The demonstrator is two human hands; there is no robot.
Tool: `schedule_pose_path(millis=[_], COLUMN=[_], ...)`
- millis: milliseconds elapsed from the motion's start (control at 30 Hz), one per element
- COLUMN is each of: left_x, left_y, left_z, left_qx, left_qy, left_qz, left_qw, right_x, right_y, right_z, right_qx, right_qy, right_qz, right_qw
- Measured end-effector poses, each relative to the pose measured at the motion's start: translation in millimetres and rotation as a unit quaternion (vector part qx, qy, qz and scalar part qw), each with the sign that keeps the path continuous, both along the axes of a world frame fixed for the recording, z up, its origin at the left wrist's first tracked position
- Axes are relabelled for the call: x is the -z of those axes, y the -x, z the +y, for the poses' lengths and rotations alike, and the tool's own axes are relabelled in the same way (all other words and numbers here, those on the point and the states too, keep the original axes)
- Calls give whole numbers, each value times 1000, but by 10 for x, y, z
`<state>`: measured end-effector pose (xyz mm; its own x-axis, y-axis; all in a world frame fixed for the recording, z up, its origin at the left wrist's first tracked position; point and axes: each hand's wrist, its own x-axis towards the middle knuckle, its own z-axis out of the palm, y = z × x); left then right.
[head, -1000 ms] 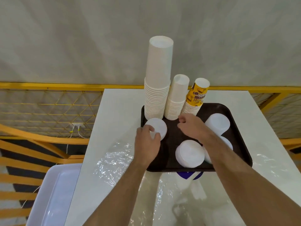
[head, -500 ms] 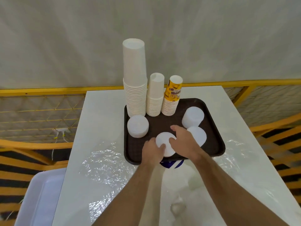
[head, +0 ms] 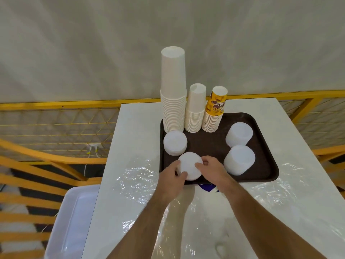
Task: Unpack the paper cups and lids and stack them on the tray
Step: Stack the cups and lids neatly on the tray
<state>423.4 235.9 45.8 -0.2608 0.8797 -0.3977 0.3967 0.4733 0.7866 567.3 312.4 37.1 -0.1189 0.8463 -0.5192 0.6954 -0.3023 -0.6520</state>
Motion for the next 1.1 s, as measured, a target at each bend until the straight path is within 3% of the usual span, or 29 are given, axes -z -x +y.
schedule_pose_path(millis=[233, 500, 667, 767, 933, 1100], left_x=[44, 70, 104, 109, 160, 242], left_y=[174, 350, 417, 429, 328, 371], left_z=[-90, -29, 29, 95, 315, 451], left_qx=[36, 67, 53, 55, 170, 225], left_qy=[-11, -6, -27, -51, -72, -16], left_qz=[103, 119, 147, 211, 329, 335], left_qw=[994, 991, 987, 975, 926, 915], right_x=[103, 143, 174, 157, 51, -33], right_y=[270, 337, 341, 340, 523, 635], right_z=[-143, -138, -24, 146, 447, 508], right_qx=[19, 17, 17, 66, 82, 16], right_qy=[-13, -23, 24, 23, 25, 24], right_qz=[46, 57, 54, 61, 84, 69], right_qw=[999, 998, 998, 996, 993, 997])
